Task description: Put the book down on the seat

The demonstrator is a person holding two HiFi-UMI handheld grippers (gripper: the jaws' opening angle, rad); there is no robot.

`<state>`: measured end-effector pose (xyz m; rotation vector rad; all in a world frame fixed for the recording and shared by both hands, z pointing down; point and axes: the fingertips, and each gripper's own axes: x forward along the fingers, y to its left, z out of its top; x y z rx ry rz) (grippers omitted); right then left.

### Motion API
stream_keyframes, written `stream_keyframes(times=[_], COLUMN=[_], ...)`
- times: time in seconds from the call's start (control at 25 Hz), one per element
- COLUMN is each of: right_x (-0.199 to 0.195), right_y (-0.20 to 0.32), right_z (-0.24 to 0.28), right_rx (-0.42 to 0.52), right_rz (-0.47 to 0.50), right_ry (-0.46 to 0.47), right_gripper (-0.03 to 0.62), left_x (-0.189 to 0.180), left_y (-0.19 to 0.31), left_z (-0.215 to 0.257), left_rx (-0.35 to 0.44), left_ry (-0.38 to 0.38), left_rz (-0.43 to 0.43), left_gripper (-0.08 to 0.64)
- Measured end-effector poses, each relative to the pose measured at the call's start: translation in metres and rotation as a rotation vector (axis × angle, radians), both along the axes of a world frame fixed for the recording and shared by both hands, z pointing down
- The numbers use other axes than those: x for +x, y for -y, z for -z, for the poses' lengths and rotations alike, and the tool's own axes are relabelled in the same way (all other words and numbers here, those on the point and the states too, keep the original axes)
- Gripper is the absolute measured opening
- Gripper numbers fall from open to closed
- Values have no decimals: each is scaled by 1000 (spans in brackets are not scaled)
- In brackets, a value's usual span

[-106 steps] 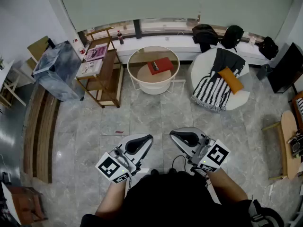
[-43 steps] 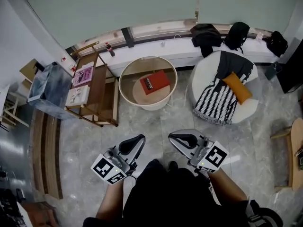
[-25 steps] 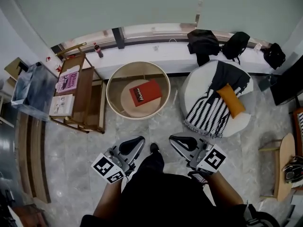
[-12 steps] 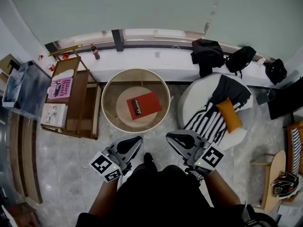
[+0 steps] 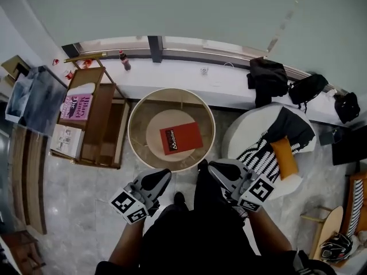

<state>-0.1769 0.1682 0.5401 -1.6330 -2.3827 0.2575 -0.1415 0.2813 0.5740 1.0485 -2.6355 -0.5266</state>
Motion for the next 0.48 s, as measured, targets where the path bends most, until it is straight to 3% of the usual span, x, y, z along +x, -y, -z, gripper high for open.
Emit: stream_keyframes(times=[0.48], right_x=[-122], right_y=[-19], right_z=[-38], right_rx=[-35], right_rz=[258], right_ry=[-167], right_gripper=[31], left_x=[-131], left_y=[-5], left_z=[-2], left_rx=[8], left_ry=[-47], left_rz=[187], left_gripper=[29])
